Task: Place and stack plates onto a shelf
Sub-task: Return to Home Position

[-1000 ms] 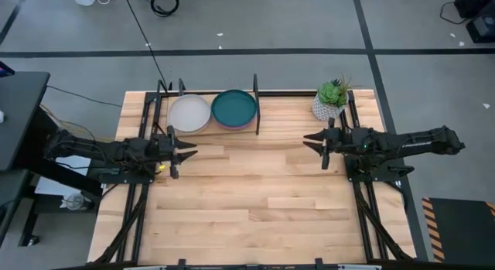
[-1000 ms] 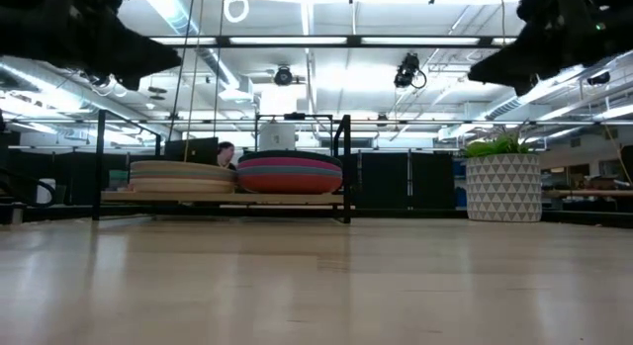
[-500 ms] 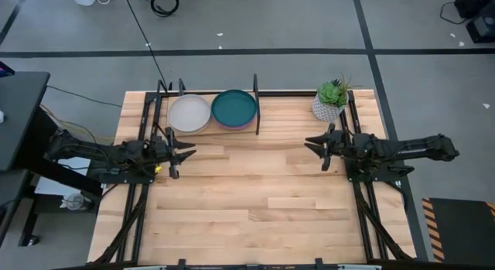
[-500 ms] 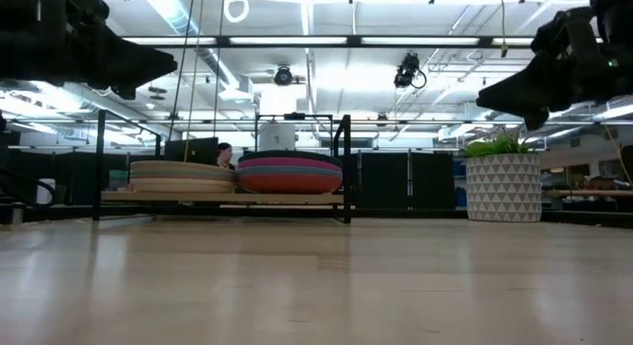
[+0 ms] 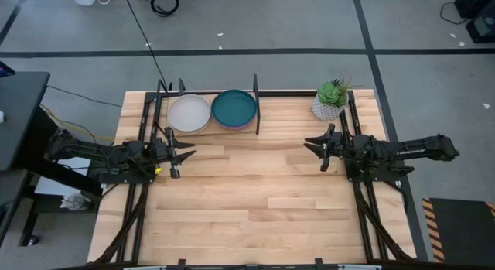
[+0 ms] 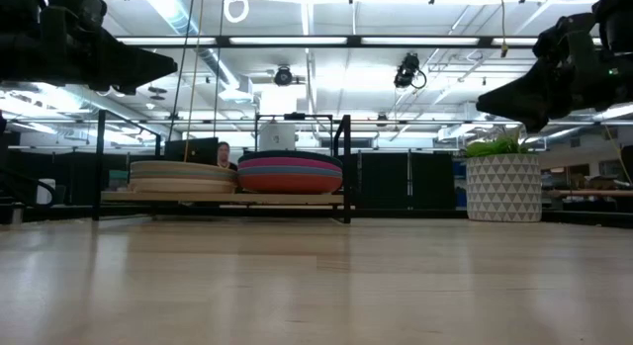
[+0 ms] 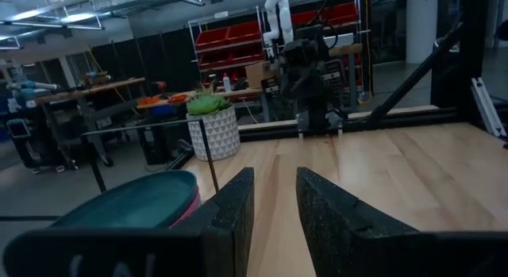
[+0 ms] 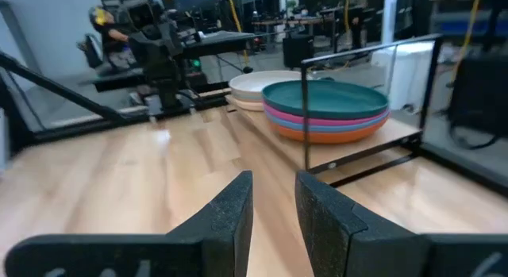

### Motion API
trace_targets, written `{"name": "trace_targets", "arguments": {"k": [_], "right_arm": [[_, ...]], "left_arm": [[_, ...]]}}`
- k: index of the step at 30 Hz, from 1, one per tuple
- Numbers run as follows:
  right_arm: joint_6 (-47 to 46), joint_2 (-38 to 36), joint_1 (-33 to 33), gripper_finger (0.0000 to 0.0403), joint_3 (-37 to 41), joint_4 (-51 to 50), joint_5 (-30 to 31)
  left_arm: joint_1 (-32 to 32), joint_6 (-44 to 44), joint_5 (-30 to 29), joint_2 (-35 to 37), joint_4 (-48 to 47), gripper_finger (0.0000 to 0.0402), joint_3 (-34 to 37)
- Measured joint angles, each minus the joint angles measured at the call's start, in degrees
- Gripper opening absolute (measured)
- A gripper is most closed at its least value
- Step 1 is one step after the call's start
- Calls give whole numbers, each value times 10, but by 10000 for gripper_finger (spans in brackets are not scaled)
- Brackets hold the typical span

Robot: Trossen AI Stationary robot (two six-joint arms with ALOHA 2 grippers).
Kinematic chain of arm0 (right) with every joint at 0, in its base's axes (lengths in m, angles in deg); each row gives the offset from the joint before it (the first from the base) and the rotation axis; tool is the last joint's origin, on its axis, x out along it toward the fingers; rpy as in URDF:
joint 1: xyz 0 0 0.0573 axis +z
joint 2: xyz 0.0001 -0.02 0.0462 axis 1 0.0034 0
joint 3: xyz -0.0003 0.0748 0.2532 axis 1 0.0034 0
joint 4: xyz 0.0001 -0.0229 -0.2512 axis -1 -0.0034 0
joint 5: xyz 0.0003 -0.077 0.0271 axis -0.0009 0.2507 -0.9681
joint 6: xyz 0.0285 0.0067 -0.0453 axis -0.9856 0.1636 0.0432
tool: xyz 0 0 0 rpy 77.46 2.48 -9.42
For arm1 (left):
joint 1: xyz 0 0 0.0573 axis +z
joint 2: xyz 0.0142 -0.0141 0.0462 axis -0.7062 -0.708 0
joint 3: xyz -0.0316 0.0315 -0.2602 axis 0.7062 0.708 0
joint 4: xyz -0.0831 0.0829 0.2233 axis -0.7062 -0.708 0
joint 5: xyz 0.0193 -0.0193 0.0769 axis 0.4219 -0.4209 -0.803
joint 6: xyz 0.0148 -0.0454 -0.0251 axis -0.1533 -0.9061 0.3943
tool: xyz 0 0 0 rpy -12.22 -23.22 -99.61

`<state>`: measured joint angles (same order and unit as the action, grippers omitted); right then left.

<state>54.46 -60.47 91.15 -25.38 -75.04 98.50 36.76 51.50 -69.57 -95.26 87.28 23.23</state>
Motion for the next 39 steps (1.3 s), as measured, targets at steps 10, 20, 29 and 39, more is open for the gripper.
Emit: {"name": "trace_targets", "arguments": {"k": [10,20,29,39], "right_arm": [[41,0,0,103,0,0,75],[73,0,0,104,0,0,73],[74,0,0,105,0,0,72],[74,0,0,105,0,0,72]], "left_arm": [[0,-5,0,0,0,103,0],[0,-5,0,0,0,103,0],[0,-5,0,0,0,103,1],[0,-5,0,0,0,103,1]]}}
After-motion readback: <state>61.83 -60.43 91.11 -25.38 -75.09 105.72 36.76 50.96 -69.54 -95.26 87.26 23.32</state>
